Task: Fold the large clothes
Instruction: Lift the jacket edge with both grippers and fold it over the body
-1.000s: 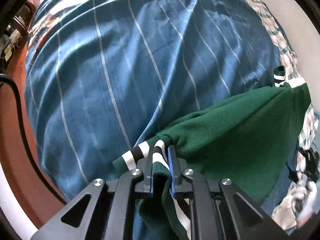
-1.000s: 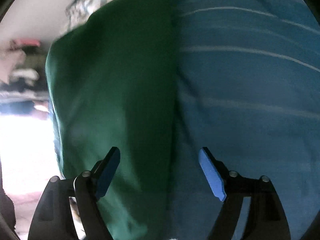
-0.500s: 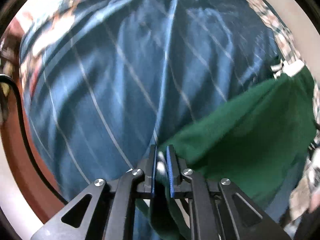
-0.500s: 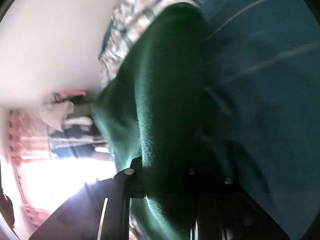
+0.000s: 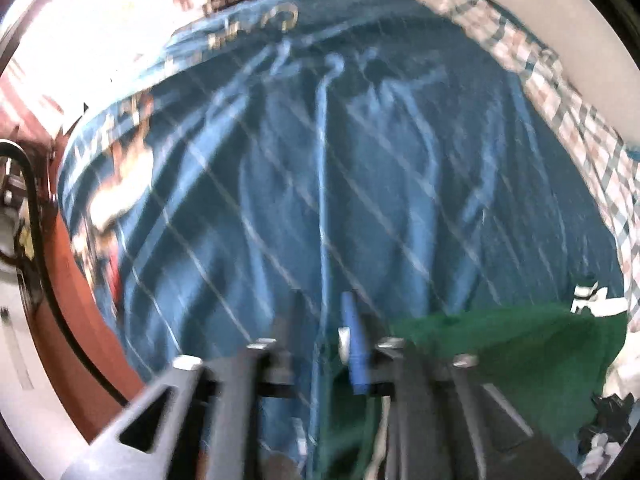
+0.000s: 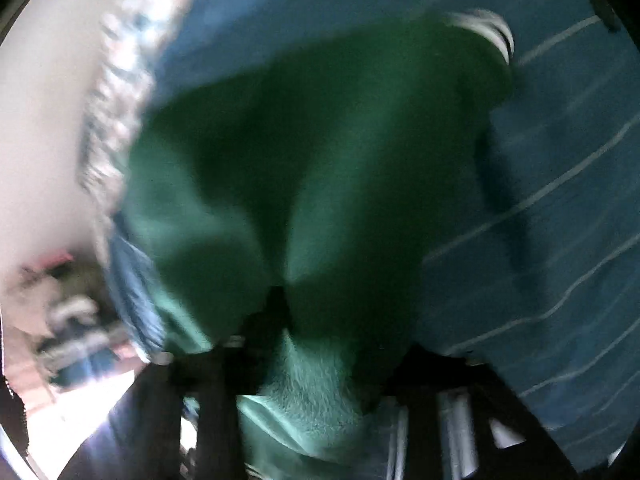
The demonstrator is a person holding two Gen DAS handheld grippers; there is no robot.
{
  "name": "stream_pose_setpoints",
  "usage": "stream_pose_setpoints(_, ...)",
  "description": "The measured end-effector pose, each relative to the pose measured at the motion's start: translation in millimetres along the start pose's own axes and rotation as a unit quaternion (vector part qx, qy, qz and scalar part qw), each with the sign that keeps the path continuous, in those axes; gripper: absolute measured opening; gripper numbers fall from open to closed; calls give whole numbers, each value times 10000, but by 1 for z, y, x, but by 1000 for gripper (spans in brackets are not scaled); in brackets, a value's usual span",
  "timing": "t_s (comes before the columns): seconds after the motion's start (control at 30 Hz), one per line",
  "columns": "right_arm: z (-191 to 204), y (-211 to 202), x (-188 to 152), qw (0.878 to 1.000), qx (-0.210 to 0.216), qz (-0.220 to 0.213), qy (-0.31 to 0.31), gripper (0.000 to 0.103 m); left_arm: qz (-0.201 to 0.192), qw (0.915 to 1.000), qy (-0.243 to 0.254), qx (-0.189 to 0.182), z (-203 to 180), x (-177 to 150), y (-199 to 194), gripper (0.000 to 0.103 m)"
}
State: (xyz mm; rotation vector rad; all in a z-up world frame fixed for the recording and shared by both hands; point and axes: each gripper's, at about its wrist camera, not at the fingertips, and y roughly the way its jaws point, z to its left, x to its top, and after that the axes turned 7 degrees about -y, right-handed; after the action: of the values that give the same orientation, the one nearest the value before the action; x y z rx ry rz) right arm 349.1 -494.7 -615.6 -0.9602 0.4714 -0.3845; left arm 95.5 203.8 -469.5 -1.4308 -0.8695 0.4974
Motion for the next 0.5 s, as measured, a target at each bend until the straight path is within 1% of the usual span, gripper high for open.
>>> stream_pose_setpoints(0.03, -2, -2, 5, 9997, -140, 143, -143, 57, 124, 9999, -43, 52, -3, -15, 8, 79)
stream_pose_setpoints(0.07, -1, -8, 9, 9987, -240, 295, -336, 59, 204, 9997, -61, 81, -7, -26, 13, 97)
stream_pose_setpoints(0.1, 2, -14, 13, 9975, -341, 380, -497, 60, 249, 9996, -71, 95, -10, -39, 19, 97)
stream_pose_setpoints(0.13, 10, -28, 16, 9941, -571, 427, -818, 60, 298, 9993, -83, 186, -14, -54, 26, 97)
stream_pose_setpoints(0.17, 17, -40, 17, 9893, -820, 430, -1126, 60, 338, 9991, -91, 245, -14, -62, 30, 97)
stream_pose_setpoints(0.2, 25, -51, 19, 9853, -947, 373, -1370, 60, 378, 9989, -116, 259, -17, -70, 34, 97)
stream_pose_setpoints(0.27, 56, -75, 28, 9746, -1066, 114, -1966, 66, 309, 9991, -176, 214, -23, -80, 38, 97)
stream_pose_setpoints(0.3, 72, -84, 37, 9674, -1064, -18, -2298, 74, 276, 9993, -202, 165, -26, -82, 39, 96)
stream_pose_setpoints(0.33, 91, -84, 44, 9618, -995, -98, -2547, 80, 246, 9994, -257, 9, -31, -82, 40, 96)
stream_pose_setpoints(0.37, 102, -84, 54, 9546, -923, -159, -2827, 82, 225, 9994, -280, -18, -33, -80, 42, 96)
stream_pose_setpoints(0.4, 128, -73, 65, 9419, -918, -205, -3224, 83, 186, 9995, -273, -11, -36, -78, 45, 95)
stream_pose_setpoints(0.43, 146, -65, 76, 9323, -949, -223, -3484, 83, 119, 9997, -203, 30, -42, -75, 48, 95)
stream_pose_setpoints(0.47, 165, -52, 84, 9227, -929, -233, -3733, 83, 23, 9998, -122, 130, -46, -72, 51, 90)
stream_pose_setpoints(0.5, 182, -38, 93, 9126, -812, -179, -4002, 83, -108, 9997, -33, 212, -50, -70, 53, 61)
